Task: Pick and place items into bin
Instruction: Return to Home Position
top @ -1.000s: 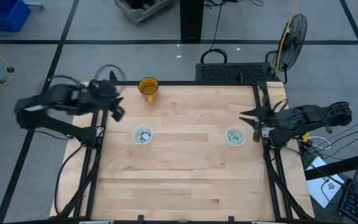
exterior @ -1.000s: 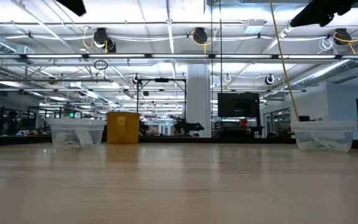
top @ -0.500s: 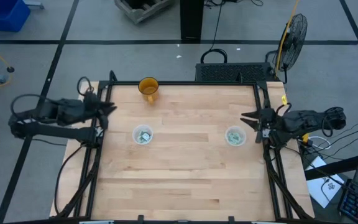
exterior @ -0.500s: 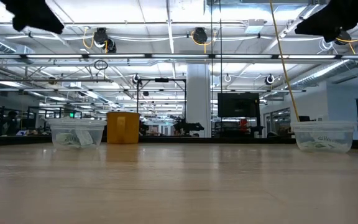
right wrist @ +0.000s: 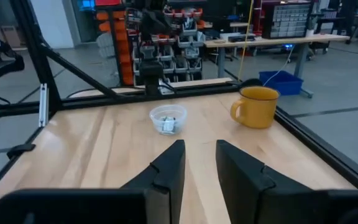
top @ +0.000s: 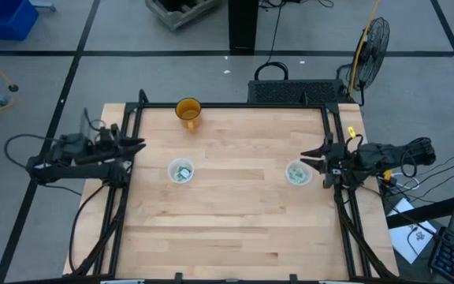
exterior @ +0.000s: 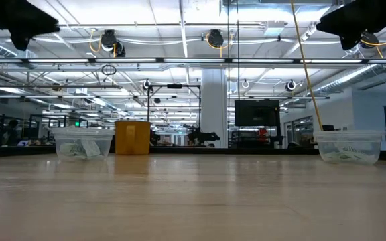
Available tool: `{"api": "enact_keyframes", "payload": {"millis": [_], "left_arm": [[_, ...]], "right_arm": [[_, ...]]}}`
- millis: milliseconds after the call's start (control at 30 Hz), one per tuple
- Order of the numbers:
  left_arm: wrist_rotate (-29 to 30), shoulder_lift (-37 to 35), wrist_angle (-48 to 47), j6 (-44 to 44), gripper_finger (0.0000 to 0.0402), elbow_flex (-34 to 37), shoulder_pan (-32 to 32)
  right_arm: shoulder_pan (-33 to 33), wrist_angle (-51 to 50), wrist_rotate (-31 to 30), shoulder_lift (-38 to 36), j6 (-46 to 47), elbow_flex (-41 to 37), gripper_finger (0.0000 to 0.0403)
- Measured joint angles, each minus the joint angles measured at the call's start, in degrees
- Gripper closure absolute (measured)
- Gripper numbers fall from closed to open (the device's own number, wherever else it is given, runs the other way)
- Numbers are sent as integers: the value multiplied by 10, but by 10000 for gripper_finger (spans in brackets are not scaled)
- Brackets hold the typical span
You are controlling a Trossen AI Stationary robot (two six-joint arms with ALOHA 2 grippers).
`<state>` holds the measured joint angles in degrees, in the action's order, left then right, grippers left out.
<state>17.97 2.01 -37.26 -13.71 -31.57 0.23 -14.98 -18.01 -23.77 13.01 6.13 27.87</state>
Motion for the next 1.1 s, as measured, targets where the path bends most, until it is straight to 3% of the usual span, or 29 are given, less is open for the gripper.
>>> {"api": "enact_keyframes", "payload": {"millis": [167,533,767,1100], "left_arm": [[-65,-17,15,34,300,-16,0],[-88,-17,60,68,300,-11,0],[-183,-17,215,129,300,67,-1],[-165,-17,369,107,300,208,0]], "right_arm": [[0,37,0,-17,6,-35,316],[0,120,0,-98,-13,-127,316],[0,172,1,-129,-25,-174,316],[0,170,1,-129,-8,-196,316]]}}
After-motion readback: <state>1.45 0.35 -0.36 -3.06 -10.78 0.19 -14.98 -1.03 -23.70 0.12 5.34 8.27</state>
